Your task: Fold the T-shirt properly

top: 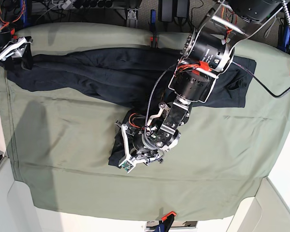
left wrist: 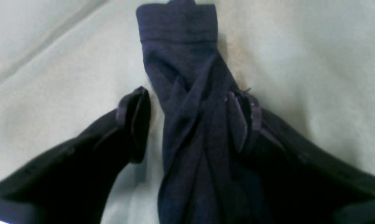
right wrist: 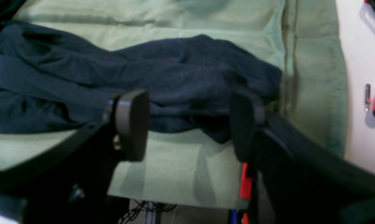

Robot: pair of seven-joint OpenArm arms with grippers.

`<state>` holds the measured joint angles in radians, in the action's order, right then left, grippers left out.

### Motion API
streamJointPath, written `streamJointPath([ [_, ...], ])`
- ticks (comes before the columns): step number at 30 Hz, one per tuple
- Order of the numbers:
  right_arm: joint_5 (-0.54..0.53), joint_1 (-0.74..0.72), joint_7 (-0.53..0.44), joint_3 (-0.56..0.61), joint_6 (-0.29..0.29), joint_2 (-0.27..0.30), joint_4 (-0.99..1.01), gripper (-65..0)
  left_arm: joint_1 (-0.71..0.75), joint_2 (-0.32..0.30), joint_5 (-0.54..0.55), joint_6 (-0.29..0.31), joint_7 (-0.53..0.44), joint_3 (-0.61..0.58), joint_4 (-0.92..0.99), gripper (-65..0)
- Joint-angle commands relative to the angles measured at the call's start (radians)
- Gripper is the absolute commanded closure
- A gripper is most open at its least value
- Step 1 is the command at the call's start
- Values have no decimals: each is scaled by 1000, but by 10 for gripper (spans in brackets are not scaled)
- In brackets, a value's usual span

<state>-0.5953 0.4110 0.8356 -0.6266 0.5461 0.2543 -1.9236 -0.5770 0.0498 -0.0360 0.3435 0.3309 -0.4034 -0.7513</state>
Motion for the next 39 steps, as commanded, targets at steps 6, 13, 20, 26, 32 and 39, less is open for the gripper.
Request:
streamJointPath([
  [6, -18, 2, -16, -7, 0, 14, -13, -403, -27, 16, -6, -7, -13, -18, -13, -60],
  [13, -18, 2, -18, -7, 0, 14, -13, -403, -71, 16, -5, -6, 101, 20, -21, 0],
  [20, -19, 2, -28, -7, 0, 14, -13, -403, -72, -41, 218, 116, 398, 125, -280, 0],
  [26, -19, -1, -32, -7, 0, 14, -13, -403, 26, -201, 492, 171, 610, 161, -603, 0],
  [32, -18, -1, -40, -7, 0, 14, -13, -403, 239, -407, 564, 169, 617, 196, -838, 0],
  [39, -18, -1, -69, -7, 0, 14, -13, -403, 590, -561, 660, 223, 622, 438, -1135, 0],
])
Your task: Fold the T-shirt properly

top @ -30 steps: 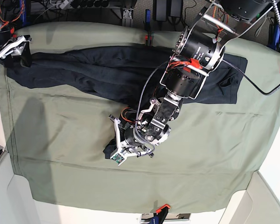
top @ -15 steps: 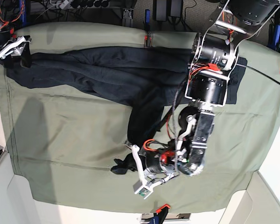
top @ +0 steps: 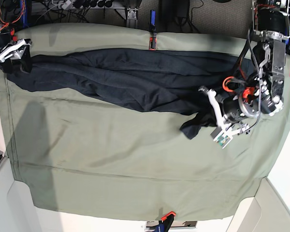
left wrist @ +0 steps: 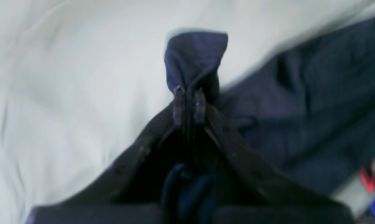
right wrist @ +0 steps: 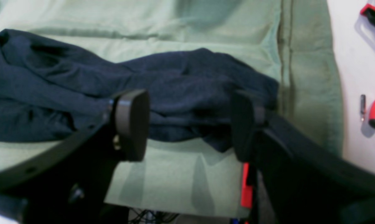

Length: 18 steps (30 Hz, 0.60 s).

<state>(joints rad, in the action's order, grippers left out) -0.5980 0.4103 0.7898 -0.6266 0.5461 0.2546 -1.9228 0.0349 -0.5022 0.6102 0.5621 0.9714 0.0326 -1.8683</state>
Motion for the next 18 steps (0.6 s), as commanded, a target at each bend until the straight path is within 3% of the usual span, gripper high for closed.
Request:
streamJointPath([
  [1, -15, -1, -24, -7, 0, 14, -14, -403, 18, -17, 31, 14, -19, 34, -35, 0],
  [10, -8, -2, -27, -7, 0, 14, -14, -403, 204, -19, 78, 34, -21, 279, -50, 0],
  [15, -11, -3, -27, -7, 0, 14, -14, -403, 275, -19, 86, 37, -24, 331, -49, 0],
  [16, -11, -2, -27, -7, 0, 14, -14, -403, 286, -18, 90, 37, -25, 330, -49, -11],
  [18, -11, -2, -27, -7, 0, 14, -14, -403, 301, -14, 107, 38, -26, 330, -49, -98],
])
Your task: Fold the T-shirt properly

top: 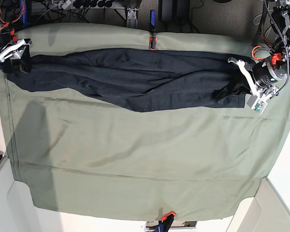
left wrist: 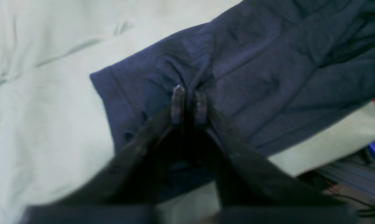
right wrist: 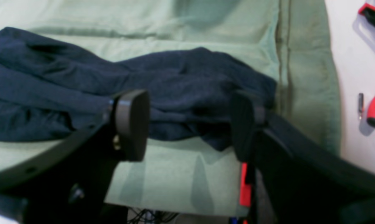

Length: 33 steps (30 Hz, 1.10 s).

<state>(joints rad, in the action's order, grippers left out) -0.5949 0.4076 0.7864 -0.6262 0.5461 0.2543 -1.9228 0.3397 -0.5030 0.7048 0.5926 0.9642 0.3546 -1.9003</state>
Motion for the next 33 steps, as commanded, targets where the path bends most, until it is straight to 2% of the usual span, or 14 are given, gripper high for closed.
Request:
streamJointPath([
  [1, -14, 0, -24, -7, 0, 14, -14, -403, -1, -10, 13, 7, -18, 8, -16, -160],
  [3, -15, 0, -24, -7, 0, 14, -14, -403, -2, -7, 5, 6, -18, 8, -14, -309],
  [4, -14, 0, -24, -7, 0, 14, -14, -403, -2, -7, -2, 5, -18, 8, -14, -367],
  [5, -14, 0, -24, -7, 0, 14, -14, -403, -2, -7, -4, -6, -18, 9, -14, -397],
  [10, -14, 0, -25, -7, 0, 14, -14, -403, -2, -16, -39, -13, -19, 16, -14, -398],
  [11, -14, 0, -26, -7, 0, 14, -14, -403, -2, -16, -35, -41, -35, 32, -14, -398],
  [14, -15, 0, -26, -7, 0, 14, -14, -403, -2, -12, -10, -105, -98, 127, -5, -398],
  [17, -15, 0, -26, -7, 0, 14, -14, -403, -12, -16, 44, -109, -110, 212, 82, -399],
  [18, -15, 0, -26, -7, 0, 14, -14, -403, -19, -19, 63, -104, -104, 220, 130, -399],
  [23, -15, 0, -26, -7, 0, 14, -14, -403, -86, -36, 221, 2, -45, 222, 428, -399],
  [27, -15, 1, -23, -7, 0, 14, -14, -403, -154, -65, 427, 99, 68, 222, 649, -399],
  [30, -16, 0, -23, -7, 0, 14, -14, -403, -196, -86, 586, 106, 185, 222, 770, -399],
  [33, -19, 0, -23, -7, 0, 14, -14, -403, -224, -93, 639, 106, 236, 222, 841, -399],
])
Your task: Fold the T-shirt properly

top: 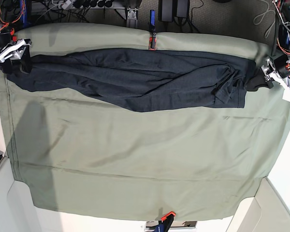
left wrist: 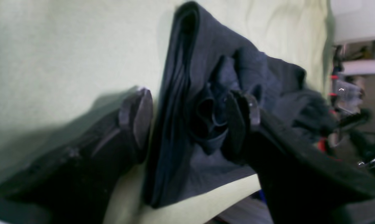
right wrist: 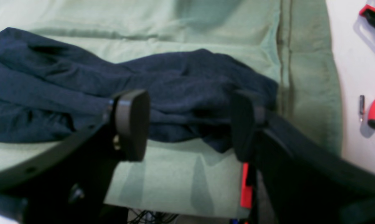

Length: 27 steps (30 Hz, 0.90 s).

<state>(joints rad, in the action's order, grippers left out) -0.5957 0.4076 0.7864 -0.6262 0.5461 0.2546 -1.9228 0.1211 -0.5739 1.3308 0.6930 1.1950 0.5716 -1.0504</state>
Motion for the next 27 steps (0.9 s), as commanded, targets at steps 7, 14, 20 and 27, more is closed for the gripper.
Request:
streamJointPath([
  [7, -40, 0, -23, -7, 0, 14, -14, -403, -6, -22, 53, 5, 59, -33, 3, -399],
  [14, -40, 0, -11, -7, 0, 14, -14, -403, -7, -21, 153, 5, 149, -136, -11, -398],
  [20, -41, 0, -12, -7, 0, 14, -14, -403, -7, -2, 153, 5, 150, -199, -31, -398],
  [27, -41, 0, -11, -7, 0, 14, -14, -403, -7, 58, 153, 5, 163, -200, -129, -397],
])
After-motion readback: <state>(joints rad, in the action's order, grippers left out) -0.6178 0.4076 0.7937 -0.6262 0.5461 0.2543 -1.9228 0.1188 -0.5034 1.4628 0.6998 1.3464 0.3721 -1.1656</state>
